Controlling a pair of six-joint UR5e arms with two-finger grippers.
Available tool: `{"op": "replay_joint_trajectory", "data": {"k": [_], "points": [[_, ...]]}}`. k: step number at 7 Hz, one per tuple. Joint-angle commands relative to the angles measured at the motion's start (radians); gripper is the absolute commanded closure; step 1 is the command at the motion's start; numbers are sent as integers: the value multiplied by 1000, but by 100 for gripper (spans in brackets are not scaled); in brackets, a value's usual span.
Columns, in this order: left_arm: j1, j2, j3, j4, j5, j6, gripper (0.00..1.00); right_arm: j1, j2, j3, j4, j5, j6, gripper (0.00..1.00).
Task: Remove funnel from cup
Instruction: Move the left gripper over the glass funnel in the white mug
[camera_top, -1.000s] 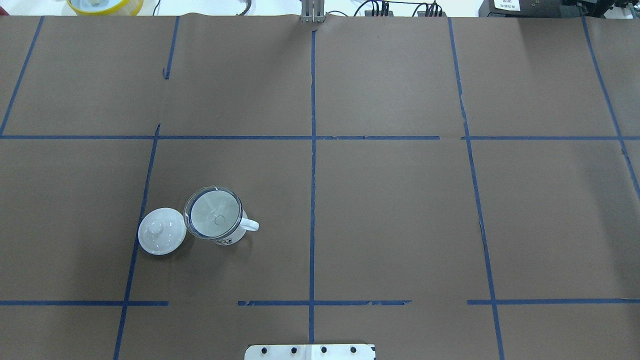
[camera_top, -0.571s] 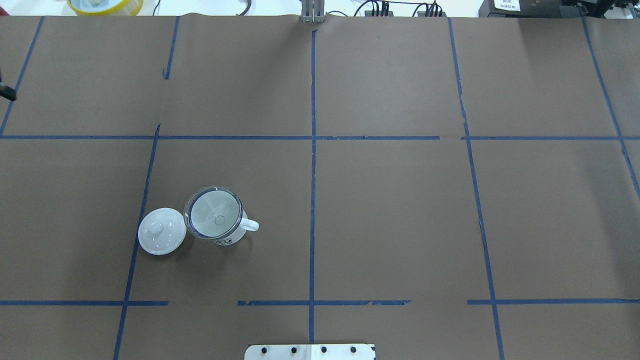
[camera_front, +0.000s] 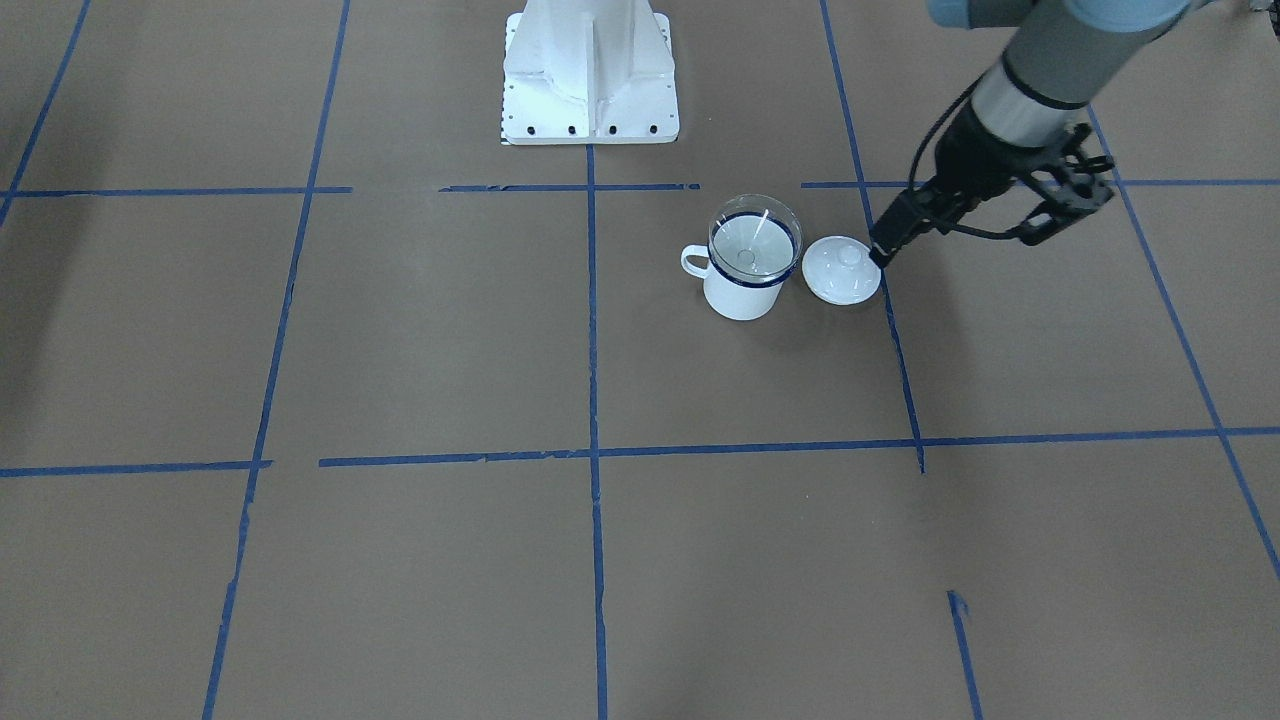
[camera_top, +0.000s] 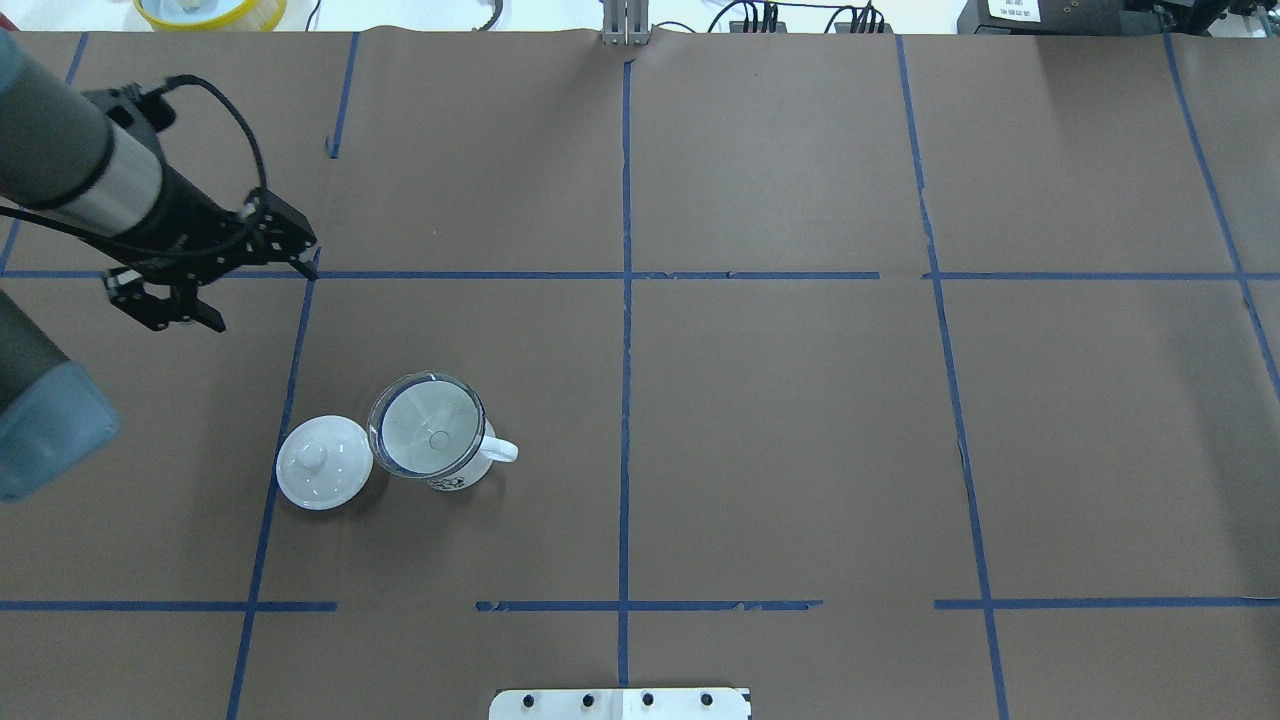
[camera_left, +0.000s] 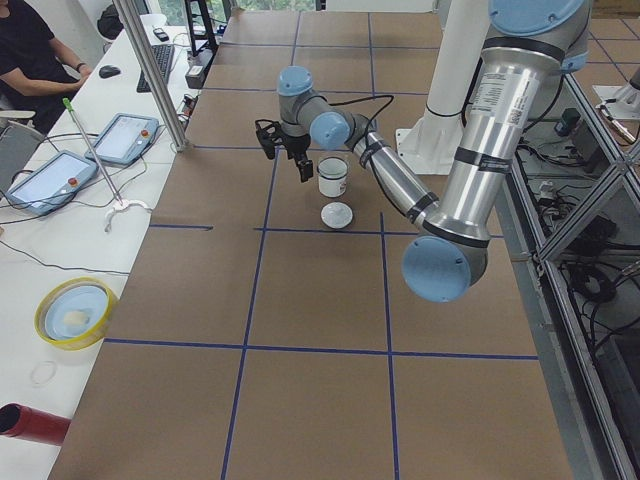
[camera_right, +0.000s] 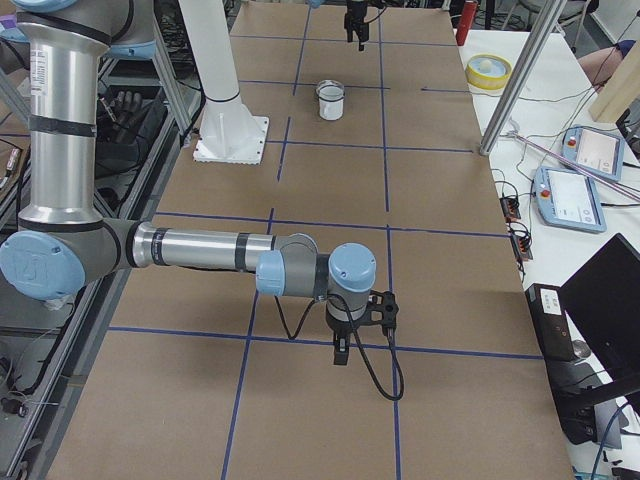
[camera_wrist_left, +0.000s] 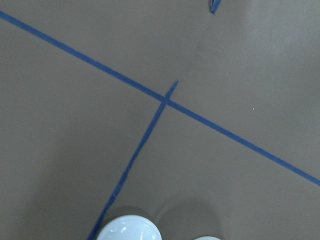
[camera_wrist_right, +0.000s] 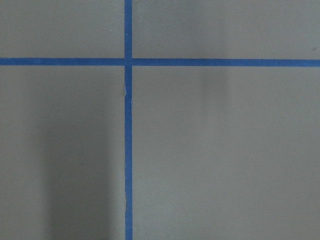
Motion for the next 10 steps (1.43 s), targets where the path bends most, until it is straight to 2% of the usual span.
{"op": "replay_joint_trajectory", "data": {"k": [1, 3, 4, 8, 9, 10], "points": [[115, -134, 59, 103, 78, -99, 0, 0, 0, 0, 0, 0, 0, 0], [180, -160, 74, 122, 113, -100, 0, 0, 0, 0, 0, 0, 0, 0], [219, -203, 129, 121, 129, -108, 2, 0, 0, 0, 0, 0, 0, 0], [239, -231, 211, 52, 124, -119, 17, 0, 0, 0, 0, 0, 0, 0], [239, -231, 212, 48, 123, -119, 23, 0, 0, 0, 0, 0, 0, 0], [239, -231, 214, 48, 123, -119, 37, 0, 0, 0, 0, 0, 0, 0]]}}
